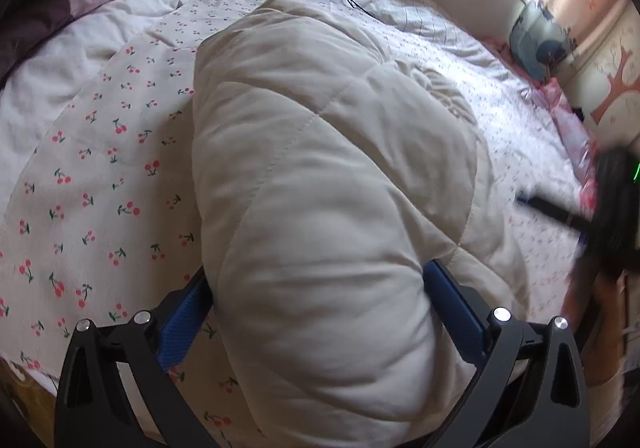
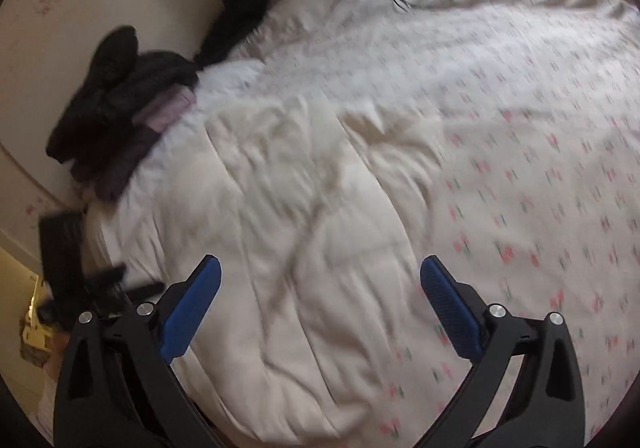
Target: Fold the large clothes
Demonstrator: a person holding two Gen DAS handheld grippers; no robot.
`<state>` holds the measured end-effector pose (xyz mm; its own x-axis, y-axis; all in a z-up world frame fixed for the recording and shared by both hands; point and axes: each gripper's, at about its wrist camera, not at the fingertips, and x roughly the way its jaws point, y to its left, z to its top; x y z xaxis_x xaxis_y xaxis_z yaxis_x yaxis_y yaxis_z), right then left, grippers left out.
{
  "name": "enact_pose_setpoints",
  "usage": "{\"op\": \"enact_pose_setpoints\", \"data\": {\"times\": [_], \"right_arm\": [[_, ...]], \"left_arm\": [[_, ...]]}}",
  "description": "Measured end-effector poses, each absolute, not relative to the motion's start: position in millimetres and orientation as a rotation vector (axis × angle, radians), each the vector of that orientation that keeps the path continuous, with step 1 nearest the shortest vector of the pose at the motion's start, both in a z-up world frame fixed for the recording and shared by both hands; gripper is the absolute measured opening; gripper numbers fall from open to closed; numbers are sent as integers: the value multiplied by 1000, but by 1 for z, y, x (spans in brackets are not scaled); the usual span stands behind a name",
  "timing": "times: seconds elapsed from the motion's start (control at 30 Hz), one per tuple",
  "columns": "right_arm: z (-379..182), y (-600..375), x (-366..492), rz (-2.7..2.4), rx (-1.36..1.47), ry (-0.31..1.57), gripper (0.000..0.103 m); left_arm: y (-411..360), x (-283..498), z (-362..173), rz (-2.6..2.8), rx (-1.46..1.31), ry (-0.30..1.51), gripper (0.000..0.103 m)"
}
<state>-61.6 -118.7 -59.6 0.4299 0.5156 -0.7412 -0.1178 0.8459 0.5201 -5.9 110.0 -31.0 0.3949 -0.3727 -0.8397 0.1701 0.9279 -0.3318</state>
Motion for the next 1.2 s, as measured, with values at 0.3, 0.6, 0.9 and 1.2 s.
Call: {"op": "enact_pose_setpoints", "data": {"times": [0.3,0.6,0.9,1.2], "right_arm": [[-119,-126,-64,577,792,1179,96],[-124,-107,-42,729,966,1124,97],[-32,-115,-42,446,546,928,97],[-112,-39,46,416,402,1140,96]], "left_arm": [[149,13,-28,-366,-497,1101,97],[98,24,-15,-350,-221,1100,98],[84,17,-33,-337,-94,1065,98],[93,4,-26,-361,-75,1063,98]]}}
